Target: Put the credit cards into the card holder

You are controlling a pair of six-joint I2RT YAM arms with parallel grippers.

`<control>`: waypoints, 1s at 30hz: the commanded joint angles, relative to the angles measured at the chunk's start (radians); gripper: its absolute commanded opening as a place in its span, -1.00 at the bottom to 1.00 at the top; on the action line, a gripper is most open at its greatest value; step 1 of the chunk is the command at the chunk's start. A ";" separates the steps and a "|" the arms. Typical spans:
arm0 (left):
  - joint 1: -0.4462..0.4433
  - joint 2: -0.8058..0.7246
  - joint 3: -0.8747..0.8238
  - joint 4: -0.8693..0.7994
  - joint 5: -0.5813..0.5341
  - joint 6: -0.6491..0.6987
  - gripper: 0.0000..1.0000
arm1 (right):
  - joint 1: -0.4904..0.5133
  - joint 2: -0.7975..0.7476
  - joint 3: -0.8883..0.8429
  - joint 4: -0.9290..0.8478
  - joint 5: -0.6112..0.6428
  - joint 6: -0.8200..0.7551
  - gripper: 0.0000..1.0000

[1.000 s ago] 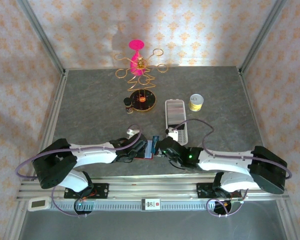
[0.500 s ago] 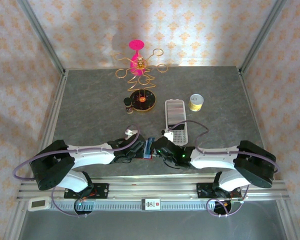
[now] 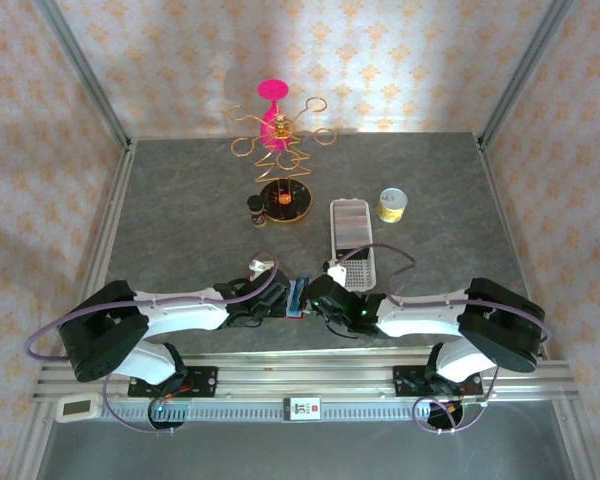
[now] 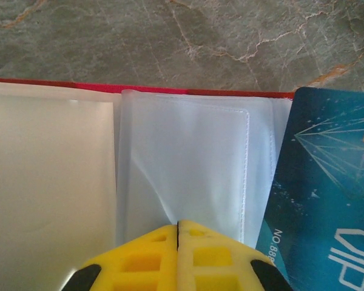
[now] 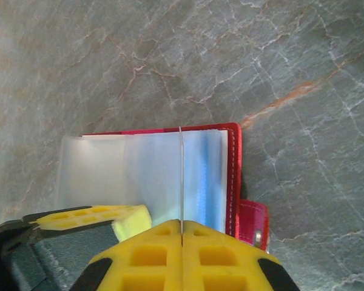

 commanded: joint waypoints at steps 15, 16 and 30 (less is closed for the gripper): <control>0.023 -0.064 -0.040 0.018 -0.014 -0.029 -0.82 | 0.005 0.032 -0.035 0.045 0.010 0.073 -1.00; 0.027 -0.072 -0.045 0.026 -0.008 -0.030 -0.79 | 0.004 0.032 -0.037 0.052 0.007 0.073 -1.00; 0.120 -0.249 -0.151 0.009 -0.107 -0.091 -0.93 | 0.005 0.040 0.005 0.073 -0.009 0.046 -1.00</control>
